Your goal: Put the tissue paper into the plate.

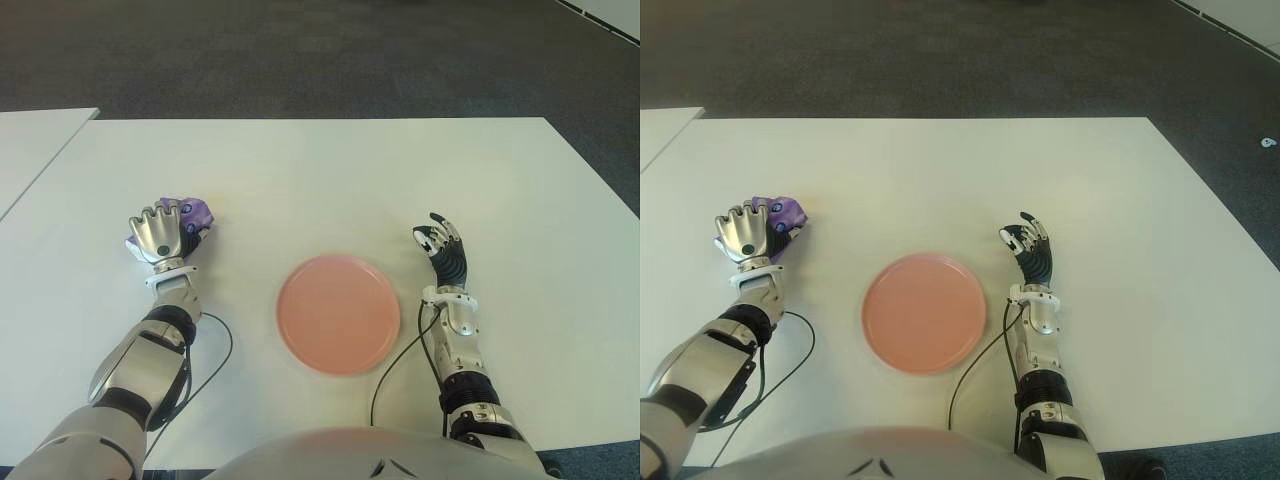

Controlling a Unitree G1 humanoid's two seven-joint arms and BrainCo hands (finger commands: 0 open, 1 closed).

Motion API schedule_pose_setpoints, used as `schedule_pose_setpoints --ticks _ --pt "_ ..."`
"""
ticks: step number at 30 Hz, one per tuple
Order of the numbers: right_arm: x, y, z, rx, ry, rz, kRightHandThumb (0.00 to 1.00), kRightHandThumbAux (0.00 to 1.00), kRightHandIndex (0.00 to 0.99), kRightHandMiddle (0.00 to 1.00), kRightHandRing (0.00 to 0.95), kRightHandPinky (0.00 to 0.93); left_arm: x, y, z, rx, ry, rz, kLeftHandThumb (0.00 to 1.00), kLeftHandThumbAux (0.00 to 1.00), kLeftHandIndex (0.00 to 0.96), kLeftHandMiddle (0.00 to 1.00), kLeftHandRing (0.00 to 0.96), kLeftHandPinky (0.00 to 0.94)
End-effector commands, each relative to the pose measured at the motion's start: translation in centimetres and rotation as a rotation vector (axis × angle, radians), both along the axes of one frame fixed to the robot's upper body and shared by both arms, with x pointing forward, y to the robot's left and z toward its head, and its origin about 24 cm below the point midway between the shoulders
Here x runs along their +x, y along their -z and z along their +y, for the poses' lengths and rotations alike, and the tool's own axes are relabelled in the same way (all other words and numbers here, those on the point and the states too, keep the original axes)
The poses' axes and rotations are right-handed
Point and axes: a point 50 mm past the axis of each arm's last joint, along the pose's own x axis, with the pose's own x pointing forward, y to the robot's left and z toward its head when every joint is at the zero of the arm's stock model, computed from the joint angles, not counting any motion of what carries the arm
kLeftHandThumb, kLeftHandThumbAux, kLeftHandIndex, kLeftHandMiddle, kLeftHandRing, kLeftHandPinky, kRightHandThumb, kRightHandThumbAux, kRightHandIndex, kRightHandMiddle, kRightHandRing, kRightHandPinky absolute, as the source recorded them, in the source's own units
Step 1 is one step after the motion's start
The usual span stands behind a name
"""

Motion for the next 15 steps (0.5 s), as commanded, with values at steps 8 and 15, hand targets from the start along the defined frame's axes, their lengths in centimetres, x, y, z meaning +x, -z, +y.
schedule_pose_setpoints --ticks 8,15 --pt "-0.88 1.27 0.06 0.054 0.053 0.058 0.954 0.645 0.224 0.471 0.337 0.197 -0.41 1.35 -1.52 -0.06 0.024 0.058 0.853 0.653 0.447 0.491 0.844 0.884" --pt "-0.95 1.14 0.11 0.048 0.057 0.057 0.953 0.646 0.223 0.471 0.334 0.202 -0.05 1.01 -1.98 -0.093 0.051 0.021 0.852 0.656 0.437 0.502 0.824 0.867"
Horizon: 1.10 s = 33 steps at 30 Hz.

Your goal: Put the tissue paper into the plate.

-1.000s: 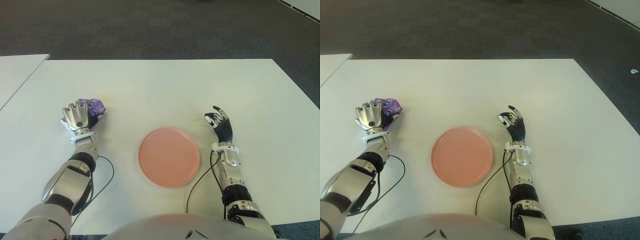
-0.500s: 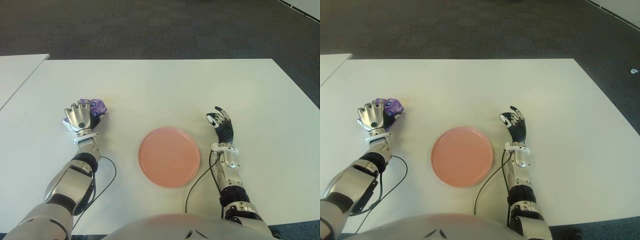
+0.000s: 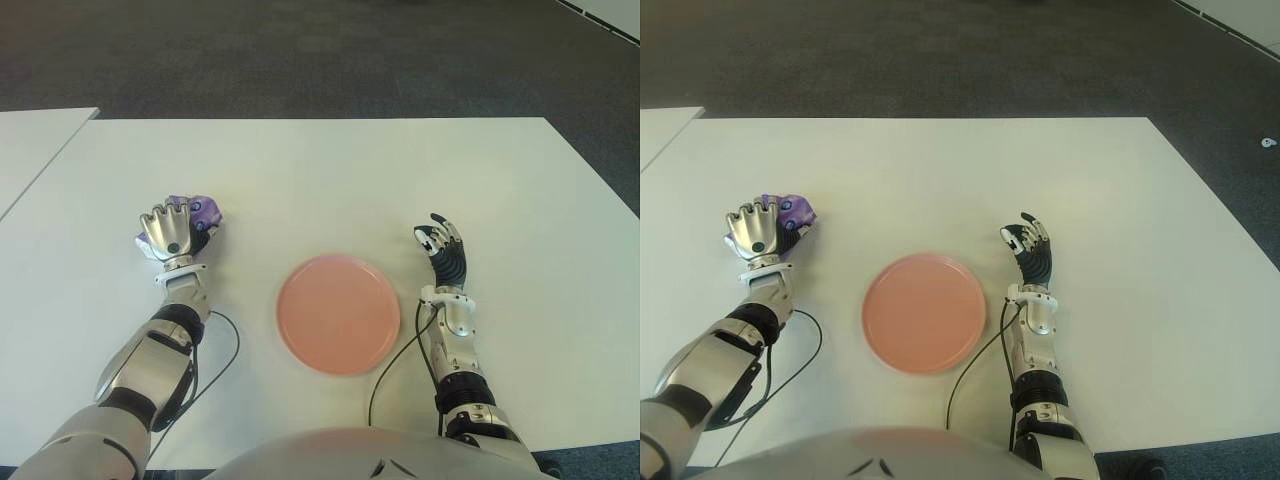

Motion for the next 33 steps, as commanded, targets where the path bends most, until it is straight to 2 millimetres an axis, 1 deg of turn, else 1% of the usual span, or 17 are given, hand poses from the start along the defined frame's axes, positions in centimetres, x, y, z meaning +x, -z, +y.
schedule_pose_setpoints --ticks 1,5,14,17,19,21,23,25,30,32,33 --pt "-0.9 1.2 0.0 0.028 0.022 0.061 0.953 0.646 0.224 0.471 0.334 0.205 -0.4 1.2 -1.1 -0.08 0.028 0.044 0.853 0.656 0.444 0.495 0.82 0.863" --pt "-0.6 1.3 -0.1 0.026 0.026 0.071 0.954 0.646 0.226 0.471 0.334 0.209 0.1 0.7 -1.5 -0.093 0.044 0.014 0.855 0.657 0.455 0.482 0.816 0.858" --pt "-0.7 1.4 -0.1 0.014 0.024 0.08 0.954 0.646 0.225 0.47 0.332 0.191 1.2 -1.6 -2.9 -0.058 0.101 -0.112 0.855 0.659 0.457 0.467 0.82 0.863" --pt "-0.7 1.5 -0.1 0.012 0.022 0.082 0.954 0.646 0.223 0.47 0.331 0.186 1.3 -2.2 -3.2 -0.035 0.111 -0.129 0.855 0.658 0.458 0.472 0.813 0.86" --pt "-0.8 1.5 -0.1 0.011 0.021 0.081 0.954 0.646 0.223 0.47 0.332 0.187 1.3 -2.5 -3.4 -0.013 0.123 -0.133 0.858 0.654 0.482 0.469 0.801 0.849" --pt "-0.8 1.5 -0.1 0.008 0.018 0.082 0.953 0.646 0.222 0.471 0.333 0.188 1.3 -2.7 -3.4 0.004 0.134 -0.132 0.857 0.656 0.467 0.474 0.783 0.828" --pt "-0.8 1.5 -0.1 0.007 0.017 0.084 0.953 0.646 0.221 0.471 0.334 0.19 1.2 -2.8 -3.5 0.013 0.139 -0.129 0.852 0.659 0.436 0.491 0.769 0.81" --pt "-0.8 1.5 -0.1 0.005 0.016 0.088 0.953 0.645 0.221 0.471 0.335 0.193 1.2 -2.9 -3.5 0.017 0.142 -0.125 0.852 0.659 0.425 0.507 0.764 0.803" --pt "-0.8 1.6 -0.1 -0.001 0.014 0.099 0.953 0.645 0.22 0.471 0.335 0.195 1.4 -3.3 -3.7 0.025 0.152 -0.118 0.857 0.654 0.428 0.573 0.771 0.814" --pt "-0.9 1.6 0.0 -0.005 0.016 0.104 0.952 0.645 0.219 0.471 0.334 0.197 1.6 -3.7 -3.8 0.031 0.158 -0.117 0.856 0.653 0.441 0.526 0.787 0.834" --pt "-0.9 1.7 0.0 -0.007 0.017 0.105 0.952 0.645 0.219 0.471 0.334 0.197 1.6 -3.9 -3.9 0.034 0.16 -0.119 0.856 0.653 0.443 0.519 0.79 0.837"
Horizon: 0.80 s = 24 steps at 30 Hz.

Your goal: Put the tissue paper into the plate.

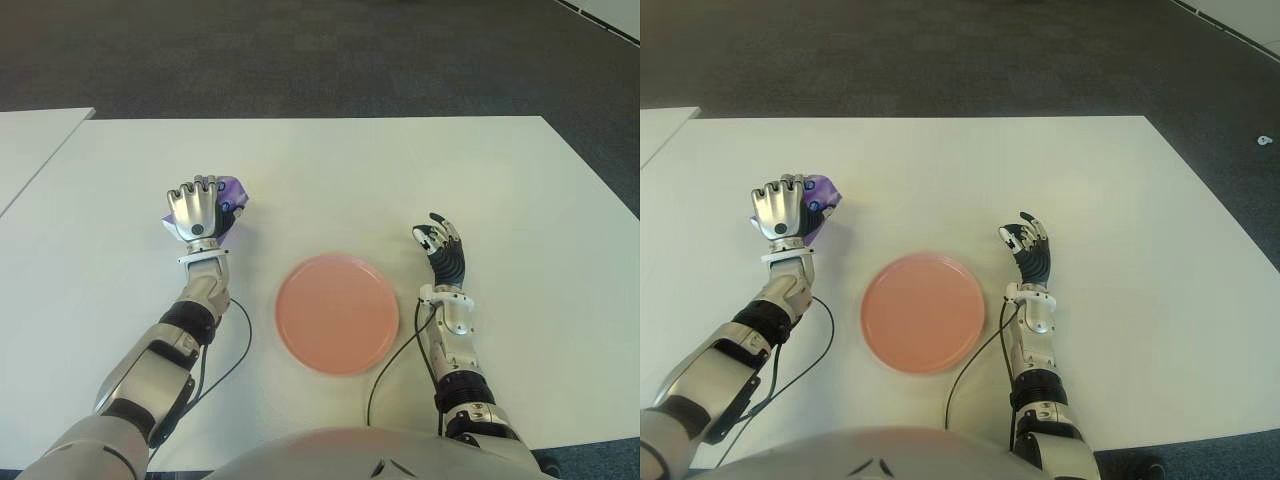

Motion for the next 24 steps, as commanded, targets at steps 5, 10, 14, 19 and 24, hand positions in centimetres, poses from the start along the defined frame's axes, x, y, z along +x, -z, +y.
schedule_pose_setpoints --ticks 5,10,14,19,24 --pt "-1.1 1.8 -0.1 -0.001 0.014 0.104 0.953 0.645 0.214 0.471 0.334 0.194 0.2 -1.7 -0.4 0.046 0.018 -0.001 0.854 0.653 0.448 0.496 0.809 0.853" --pt "-1.0 2.1 -0.3 -0.002 0.002 0.137 0.951 0.646 0.208 0.47 0.329 0.177 0.5 -3.4 -1.2 0.059 0.041 -0.027 0.854 0.653 0.449 0.493 0.807 0.851" --pt "-1.1 2.3 -0.2 -0.005 0.0 0.146 0.95 0.645 0.205 0.47 0.327 0.173 0.7 -4.5 -2.0 0.064 0.069 -0.044 0.862 0.65 0.45 0.588 0.797 0.841" --pt "-1.1 2.4 -0.1 -0.013 -0.001 0.153 0.95 0.644 0.203 0.471 0.329 0.183 0.6 -5.4 -3.0 0.043 0.116 -0.066 0.858 0.654 0.428 0.555 0.789 0.84" --pt "-1.1 2.6 -0.2 -0.013 -0.002 0.163 0.95 0.644 0.201 0.472 0.328 0.184 -0.1 -6.1 -4.8 0.01 0.168 -0.065 0.856 0.658 0.416 0.536 0.805 0.843"
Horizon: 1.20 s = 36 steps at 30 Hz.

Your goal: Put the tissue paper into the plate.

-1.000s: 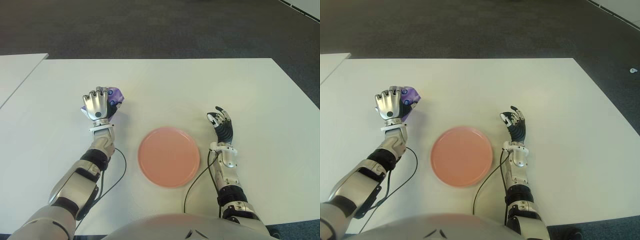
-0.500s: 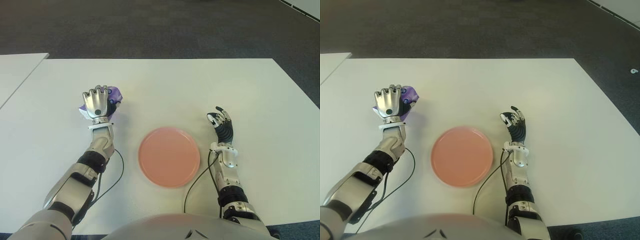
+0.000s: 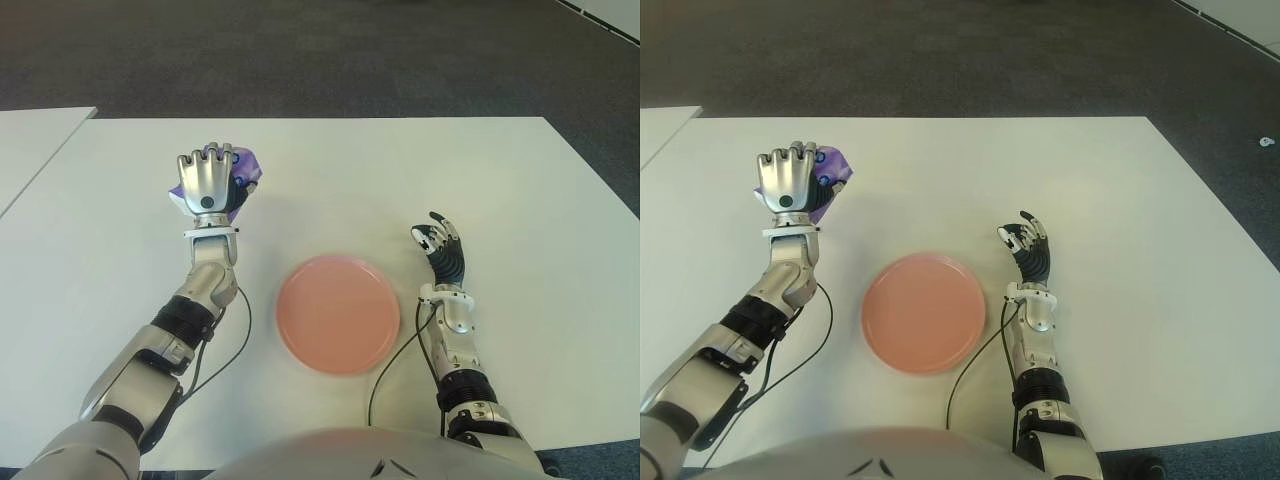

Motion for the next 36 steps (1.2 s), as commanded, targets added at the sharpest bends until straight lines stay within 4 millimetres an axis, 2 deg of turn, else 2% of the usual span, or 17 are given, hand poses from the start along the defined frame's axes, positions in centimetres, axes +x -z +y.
schedule_pose_setpoints --ticks 1,7,10,15,23,27,36 --pt "-1.2 2.3 -0.1 0.011 0.003 0.122 0.95 0.644 0.2 0.473 0.328 0.183 -0.9 -0.1 -1.4 -0.023 0.044 0.033 0.856 0.659 0.415 0.535 0.809 0.845" --pt "-1.3 2.5 -0.1 -0.005 0.016 0.132 0.95 0.644 0.197 0.472 0.326 0.182 -2.1 -0.6 -3.4 -0.027 0.122 0.065 0.857 0.659 0.415 0.538 0.823 0.849" --pt "-1.3 2.6 0.0 -0.032 0.036 0.136 0.95 0.644 0.196 0.472 0.327 0.182 -3.5 -0.8 -6.0 -0.028 0.191 0.073 0.858 0.658 0.416 0.54 0.833 0.851" --pt "-1.3 2.7 0.2 -0.027 0.043 0.135 0.95 0.644 0.194 0.472 0.329 0.188 -4.9 -1.1 -9.1 -0.051 0.277 0.119 0.858 0.658 0.418 0.545 0.845 0.855" --pt "-1.4 2.9 0.4 -0.026 0.064 0.126 0.949 0.642 0.197 0.473 0.34 0.179 -6.0 -0.7 -10.2 -0.015 0.411 0.14 0.858 0.657 0.42 0.546 0.85 0.857" --pt "-1.4 3.0 0.4 -0.04 0.069 0.124 0.949 0.64 0.196 0.475 0.345 0.152 -7.1 0.2 -11.1 -0.035 0.48 0.122 0.858 0.657 0.419 0.549 0.85 0.866" --pt "-1.6 3.1 0.7 -0.071 0.078 0.143 0.949 0.639 0.192 0.476 0.345 0.121 -9.3 0.6 -12.4 -0.111 0.559 0.14 0.857 0.66 0.412 0.549 0.85 0.858"
